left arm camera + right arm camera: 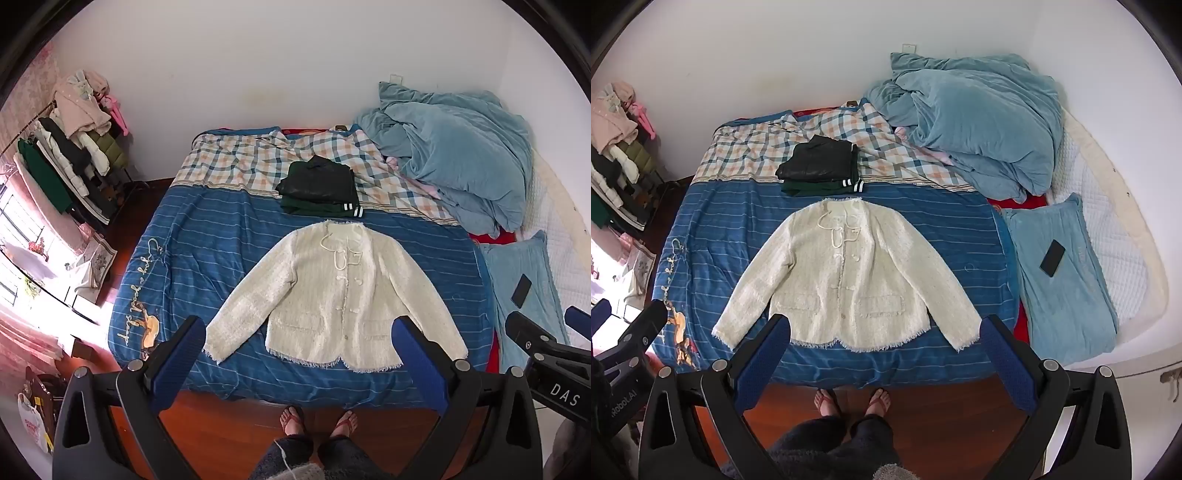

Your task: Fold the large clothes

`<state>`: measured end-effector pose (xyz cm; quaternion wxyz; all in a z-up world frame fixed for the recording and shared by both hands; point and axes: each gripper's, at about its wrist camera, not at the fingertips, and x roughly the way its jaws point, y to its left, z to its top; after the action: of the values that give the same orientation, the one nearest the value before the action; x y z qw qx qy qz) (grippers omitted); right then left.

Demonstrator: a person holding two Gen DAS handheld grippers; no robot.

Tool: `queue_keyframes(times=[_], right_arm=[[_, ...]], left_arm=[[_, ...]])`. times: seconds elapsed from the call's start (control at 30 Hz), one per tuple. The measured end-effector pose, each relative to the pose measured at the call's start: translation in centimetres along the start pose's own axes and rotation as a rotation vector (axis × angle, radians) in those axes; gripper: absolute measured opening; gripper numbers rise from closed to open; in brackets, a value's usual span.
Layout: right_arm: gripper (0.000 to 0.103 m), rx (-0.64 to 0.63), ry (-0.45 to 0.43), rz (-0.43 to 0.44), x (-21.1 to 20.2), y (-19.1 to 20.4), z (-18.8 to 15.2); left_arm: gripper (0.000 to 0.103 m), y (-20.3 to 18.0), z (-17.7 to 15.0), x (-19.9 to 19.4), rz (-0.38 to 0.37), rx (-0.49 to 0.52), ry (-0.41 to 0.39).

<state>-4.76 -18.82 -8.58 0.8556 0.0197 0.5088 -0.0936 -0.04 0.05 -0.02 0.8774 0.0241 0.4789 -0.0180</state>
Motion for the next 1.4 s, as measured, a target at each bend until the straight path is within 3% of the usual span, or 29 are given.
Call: queue_keyframes(times=[1.4], right_arm=[[0.103, -0.026, -0.004, -0.018, 0.8, -1.0, 1.3]], left_arm=[[0.103, 0.0, -0.1, 1.0, -0.003, -0.027, 0.032]])
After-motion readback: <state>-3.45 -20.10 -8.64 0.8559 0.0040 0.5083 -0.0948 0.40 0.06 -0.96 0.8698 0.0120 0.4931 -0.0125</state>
